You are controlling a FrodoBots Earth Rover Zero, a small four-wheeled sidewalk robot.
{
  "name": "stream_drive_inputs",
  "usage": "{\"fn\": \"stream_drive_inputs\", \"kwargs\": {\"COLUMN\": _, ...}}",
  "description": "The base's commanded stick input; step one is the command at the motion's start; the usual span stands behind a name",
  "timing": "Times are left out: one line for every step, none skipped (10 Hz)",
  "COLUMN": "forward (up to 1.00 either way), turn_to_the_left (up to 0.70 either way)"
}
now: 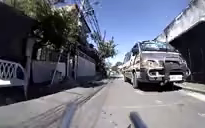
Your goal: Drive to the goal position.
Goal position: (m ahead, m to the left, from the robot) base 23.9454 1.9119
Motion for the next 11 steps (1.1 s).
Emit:
{"fn": "stream_drive_inputs", "kwargs": {"forward": 1.00, "turn_to_the_left": -0.34}}
{"fn": "stream_drive_inputs", "kwargs": {"forward": 1.00, "turn_to_the_left": -0.40}}
{"fn": "stream_drive_inputs", "kwargs": {"forward": 1.00, "turn_to_the_left": -0.35}}
{"fn": "stream_drive_inputs", "kwargs": {"forward": 1.00, "turn_to_the_left": -0.19}}
{"fn": "stream_drive_inputs", "kwargs": {"forward": 1.00, "turn_to_the_left": -0.02}}
{"fn": "stream_drive_inputs", "kwargs": {"forward": 1.00, "turn_to_the_left": 0.08}}
{"fn": "stream_drive_inputs", "kwargs": {"forward": 1.00, "turn_to_the_left": 0.01}}
{"fn": "stream_drive_inputs", "kwargs": {"forward": 1.00, "turn_to_the_left": 0.07}}
{"fn": "stream_drive_inputs", "kwargs": {"forward": 1.00, "turn_to_the_left": 0.11}}
{"fn": "stream_drive_inputs", "kwargs": {"forward": 1.00, "turn_to_the_left": 0.17}}
{"fn": "stream_drive_inputs", "kwargs": {"forward": 1.00, "turn_to_the_left": 0.08}}
